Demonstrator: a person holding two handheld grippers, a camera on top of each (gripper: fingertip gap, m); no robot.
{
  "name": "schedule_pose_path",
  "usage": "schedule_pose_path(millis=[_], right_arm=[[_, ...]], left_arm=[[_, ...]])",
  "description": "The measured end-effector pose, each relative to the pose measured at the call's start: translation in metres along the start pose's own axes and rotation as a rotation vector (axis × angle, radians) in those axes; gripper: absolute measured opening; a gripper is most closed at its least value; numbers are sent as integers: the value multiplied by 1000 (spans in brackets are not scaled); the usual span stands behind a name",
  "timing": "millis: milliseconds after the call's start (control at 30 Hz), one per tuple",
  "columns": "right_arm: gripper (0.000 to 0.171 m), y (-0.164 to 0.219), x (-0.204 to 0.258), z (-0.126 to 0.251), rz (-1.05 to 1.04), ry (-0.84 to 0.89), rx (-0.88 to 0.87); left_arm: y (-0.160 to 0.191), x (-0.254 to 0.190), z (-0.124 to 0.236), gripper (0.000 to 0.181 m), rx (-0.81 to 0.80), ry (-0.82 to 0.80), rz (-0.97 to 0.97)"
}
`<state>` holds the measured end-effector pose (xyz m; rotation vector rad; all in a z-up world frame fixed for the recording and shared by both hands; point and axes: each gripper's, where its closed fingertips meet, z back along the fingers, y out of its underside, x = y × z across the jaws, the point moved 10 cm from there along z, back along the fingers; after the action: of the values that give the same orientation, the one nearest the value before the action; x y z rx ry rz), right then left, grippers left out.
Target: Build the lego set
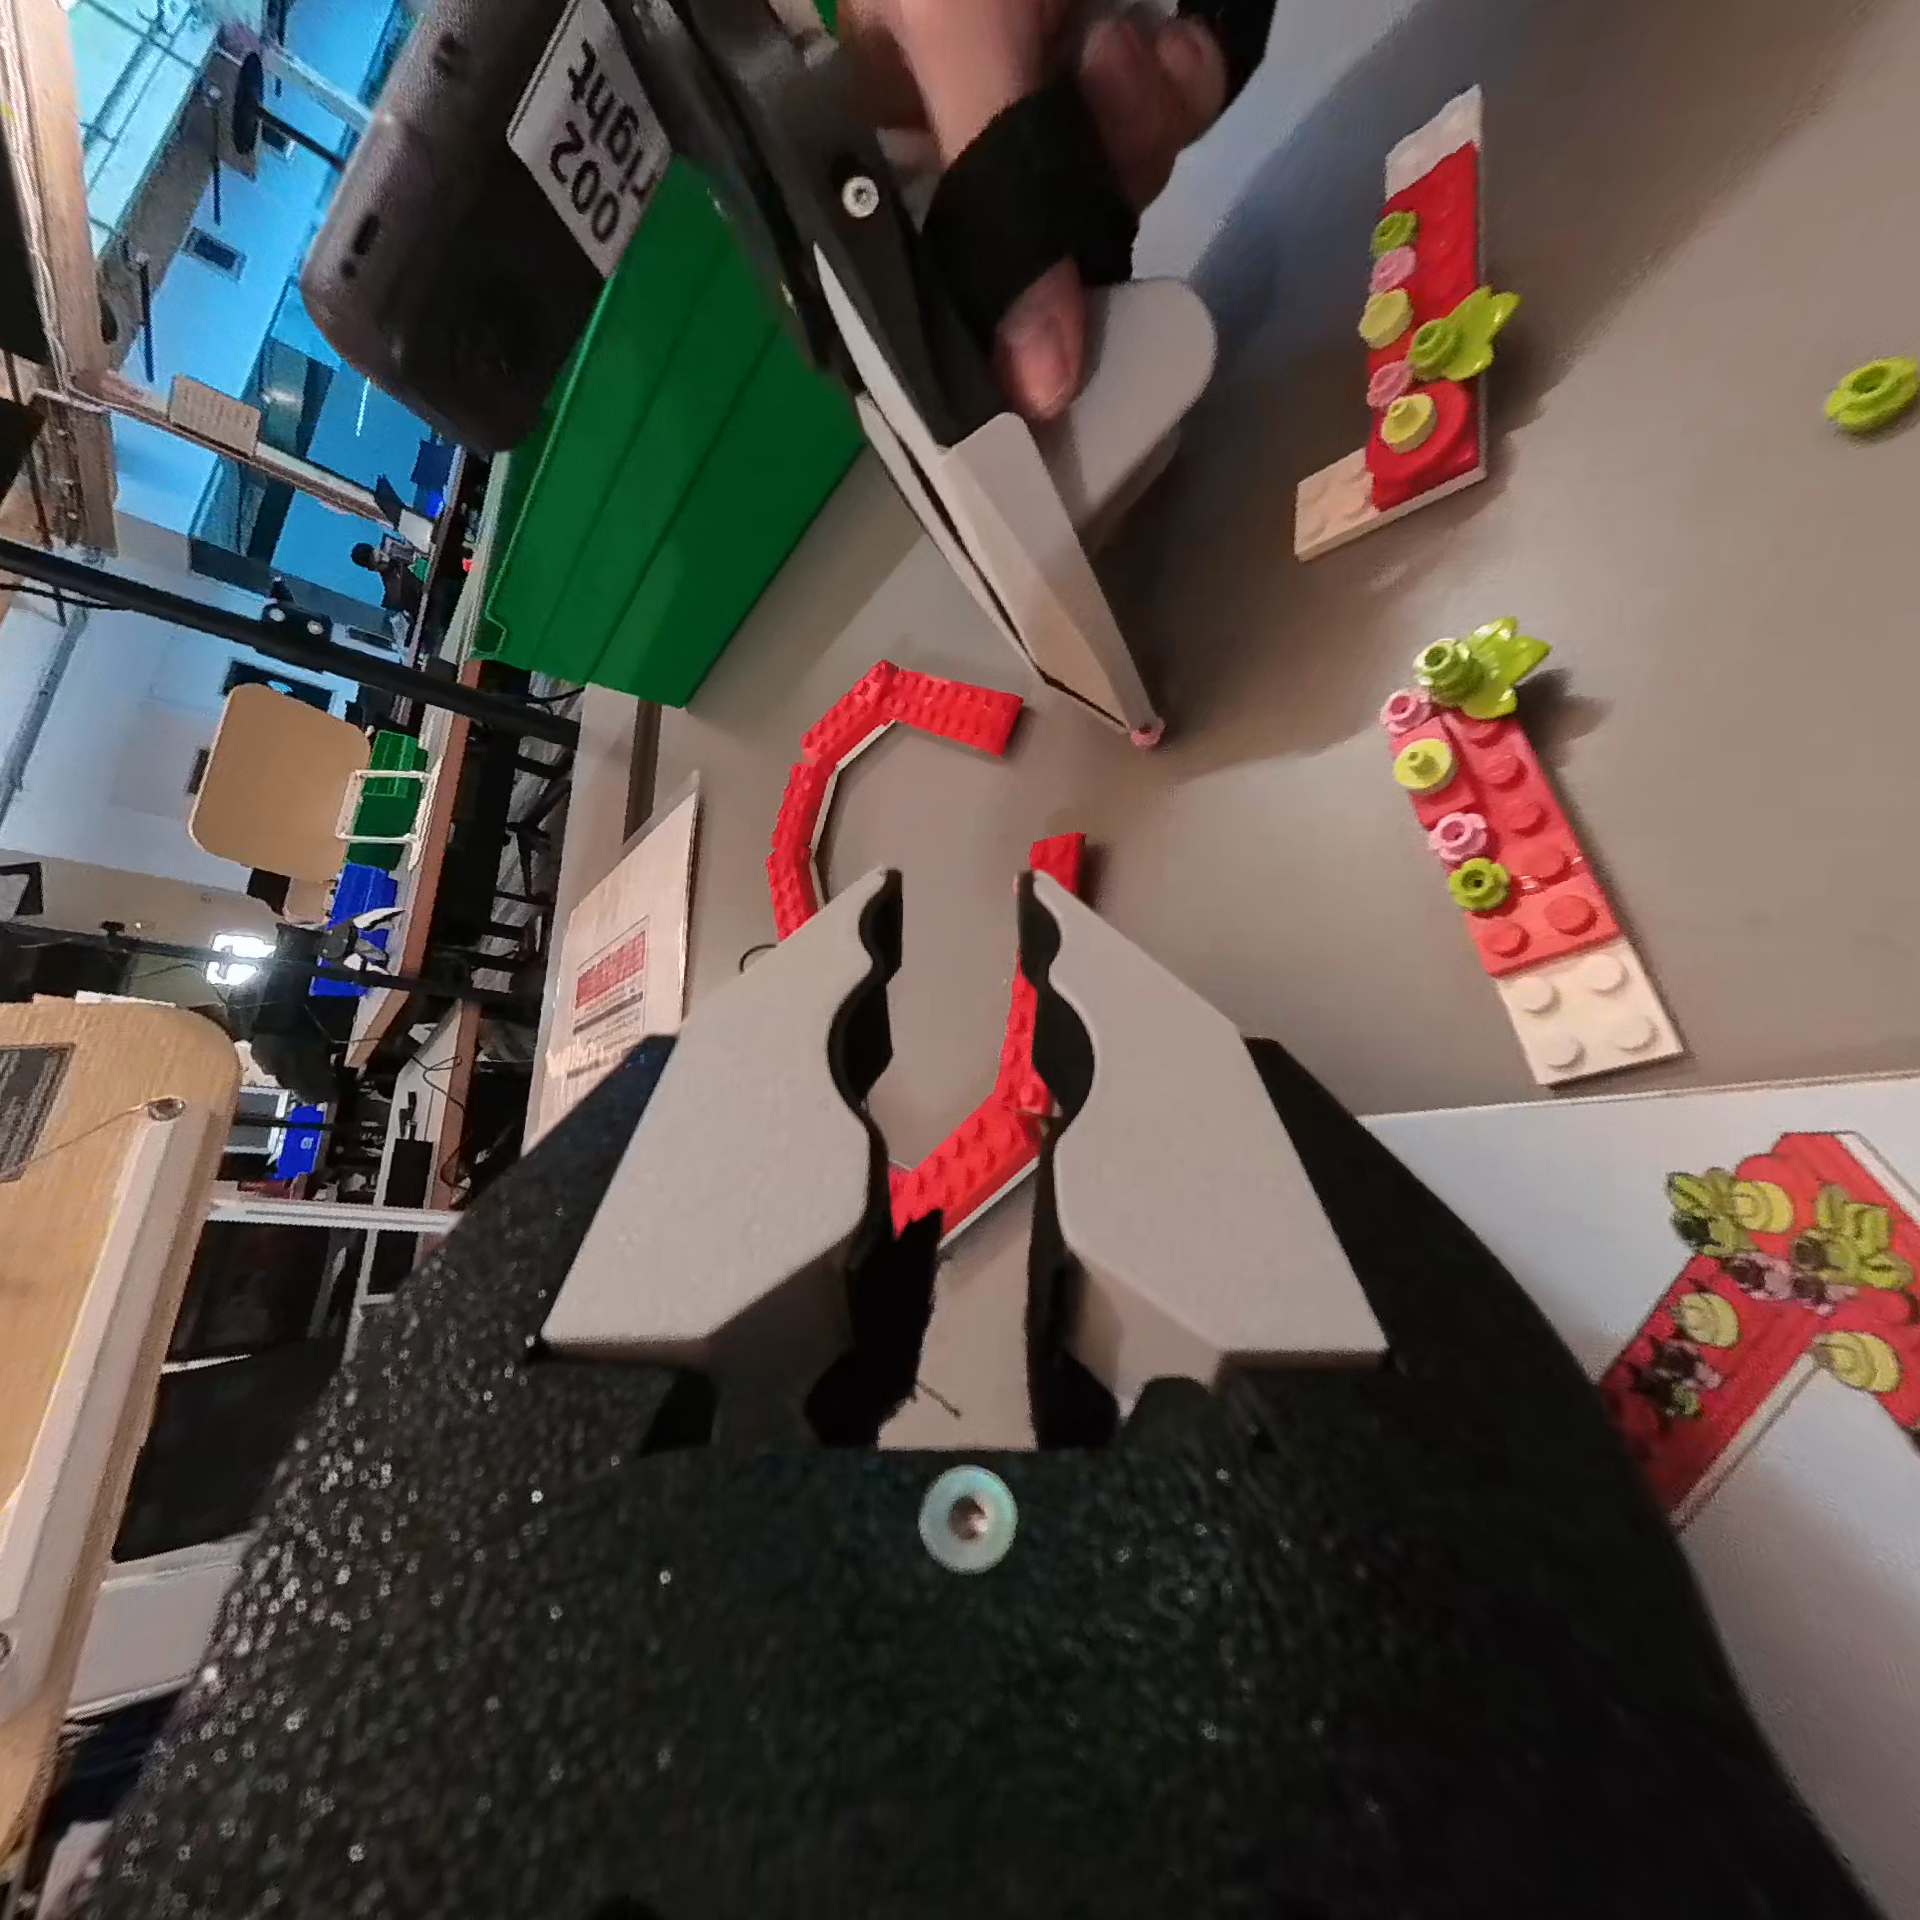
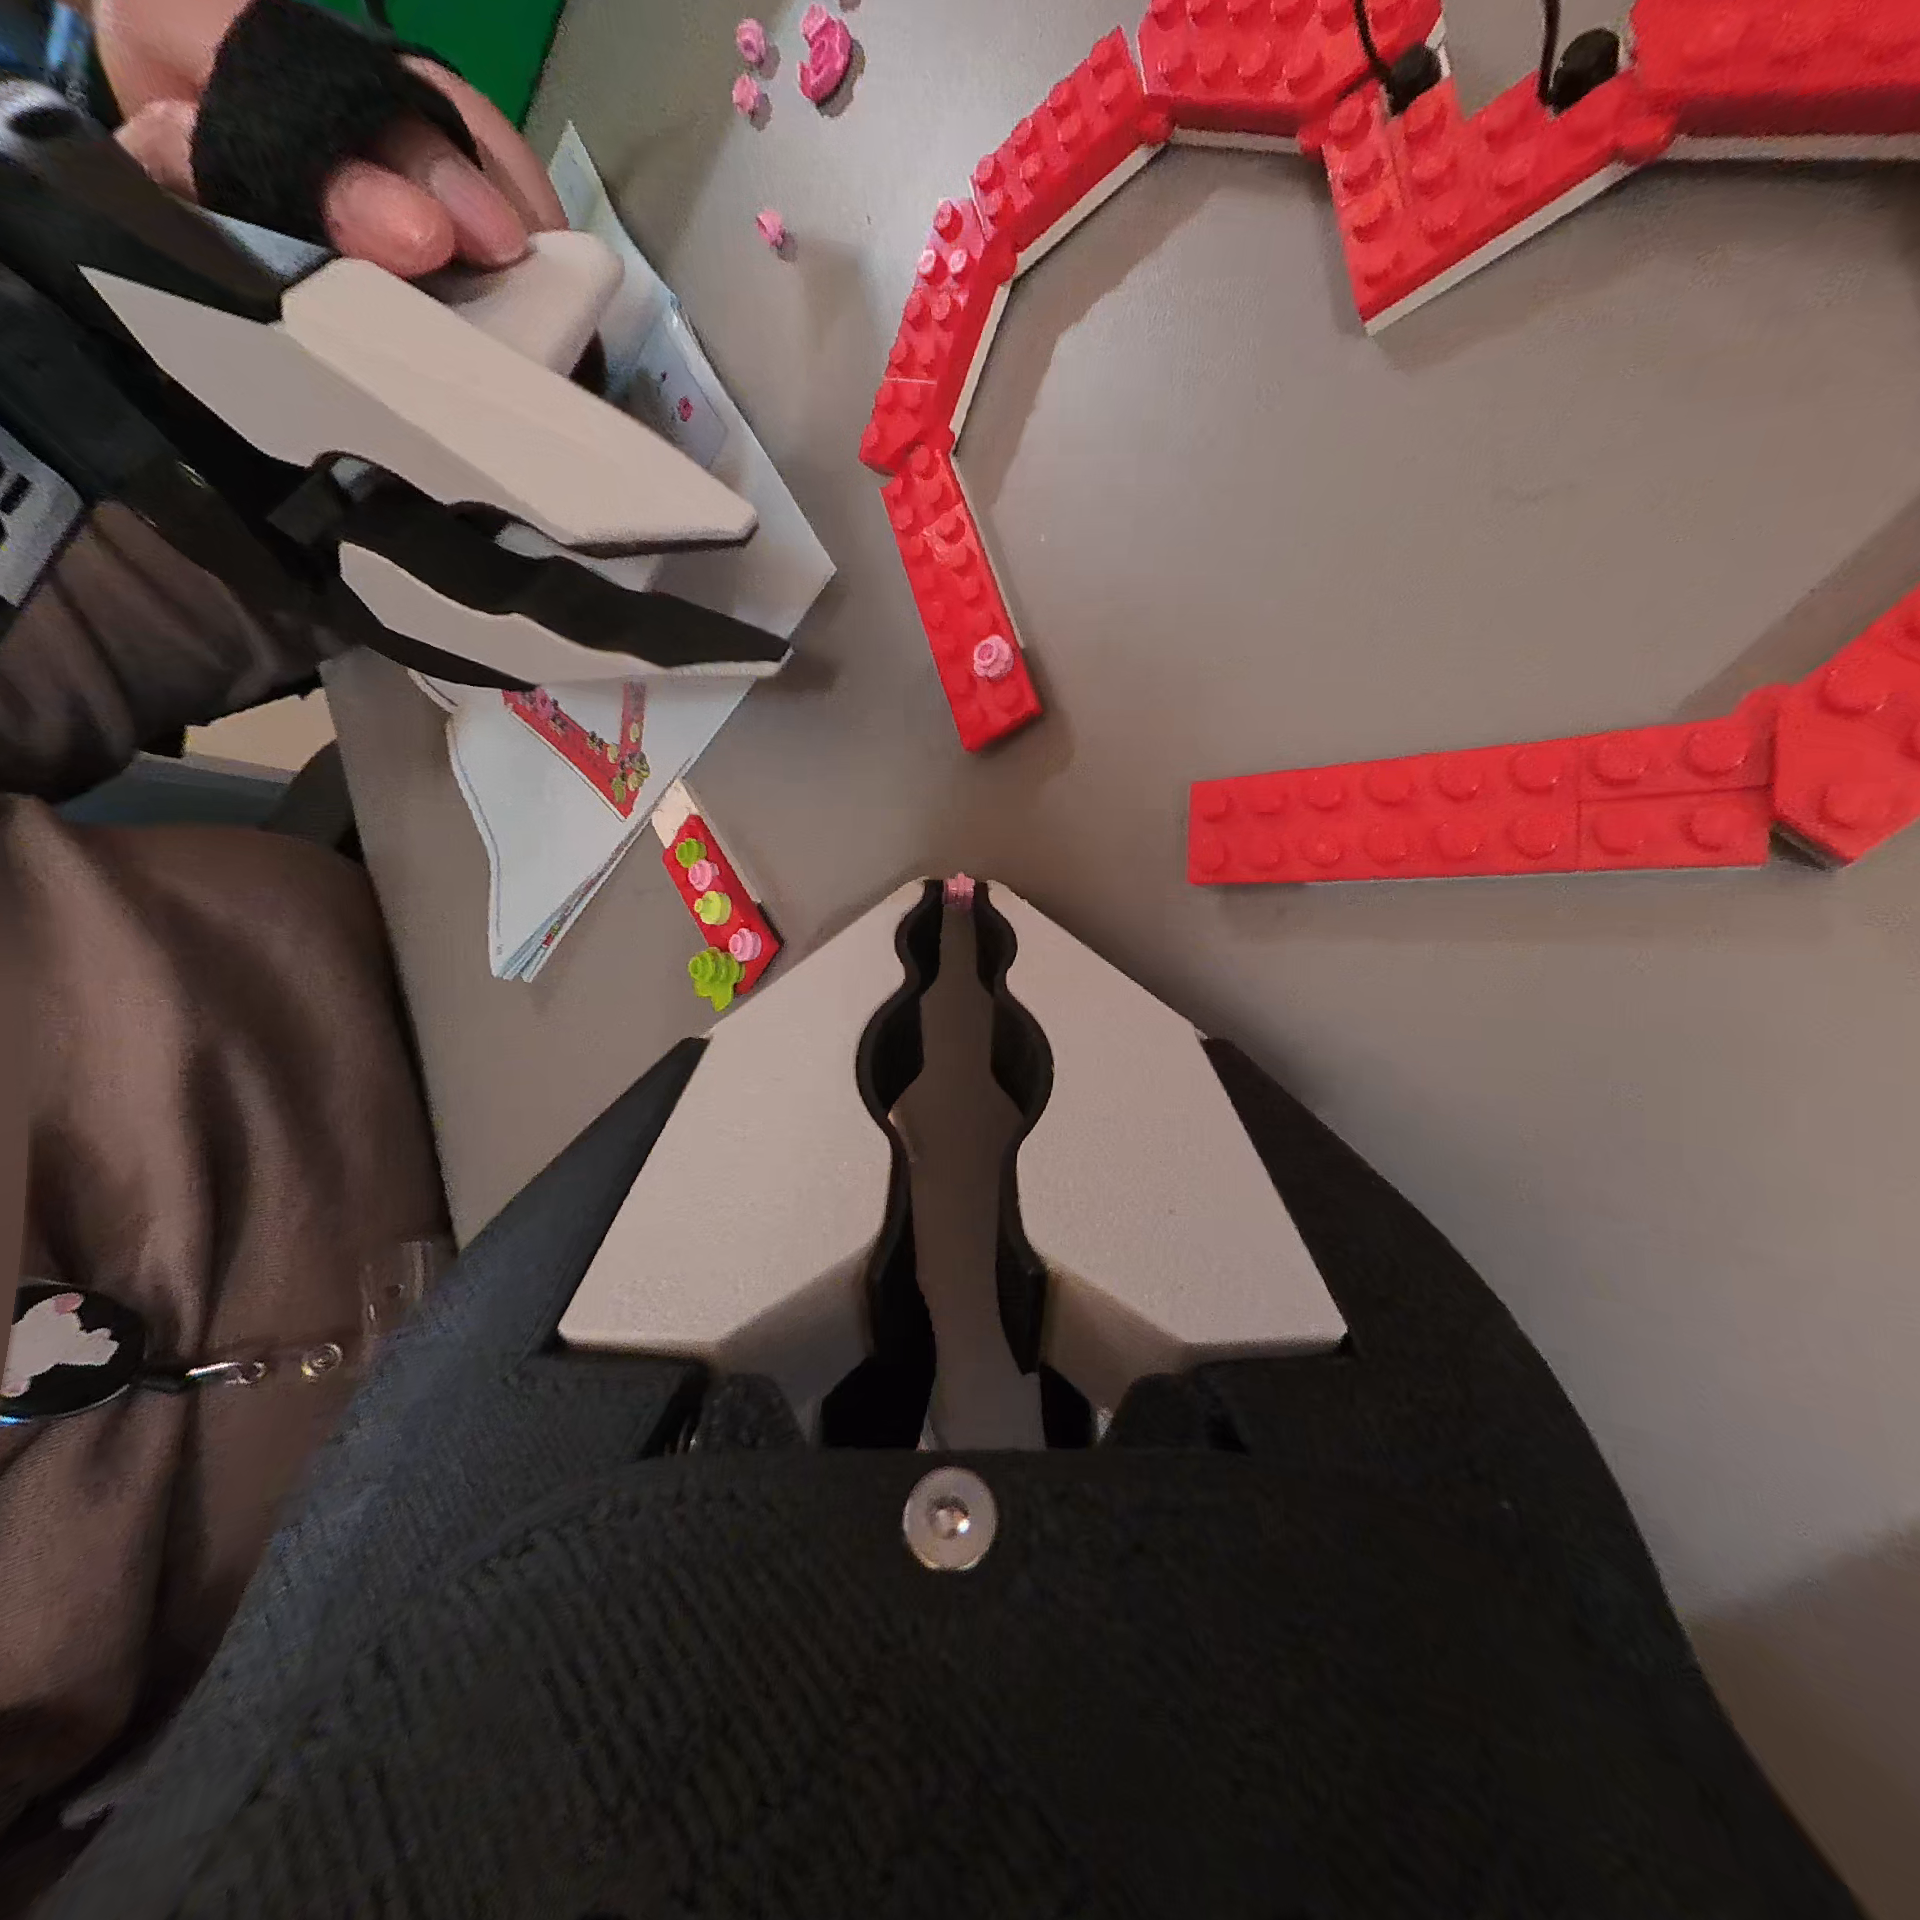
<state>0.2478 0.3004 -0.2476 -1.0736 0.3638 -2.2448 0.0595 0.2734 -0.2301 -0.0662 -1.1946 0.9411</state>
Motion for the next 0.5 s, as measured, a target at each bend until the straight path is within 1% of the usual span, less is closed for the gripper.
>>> schedule_pose_path(millis=[167, 300, 500], right_arm=[[7, -1, 6, 2, 58, 74, 15], [16, -1, 11, 3, 115, 102, 23], [22, 2, 13, 5, 219, 134, 17]], left_arm=[[5, 3, -2, 20, 13, 24, 64], [9, 4, -4, 21, 13, 48, 97], [14, 5, -7, 21, 16, 69, 138]])
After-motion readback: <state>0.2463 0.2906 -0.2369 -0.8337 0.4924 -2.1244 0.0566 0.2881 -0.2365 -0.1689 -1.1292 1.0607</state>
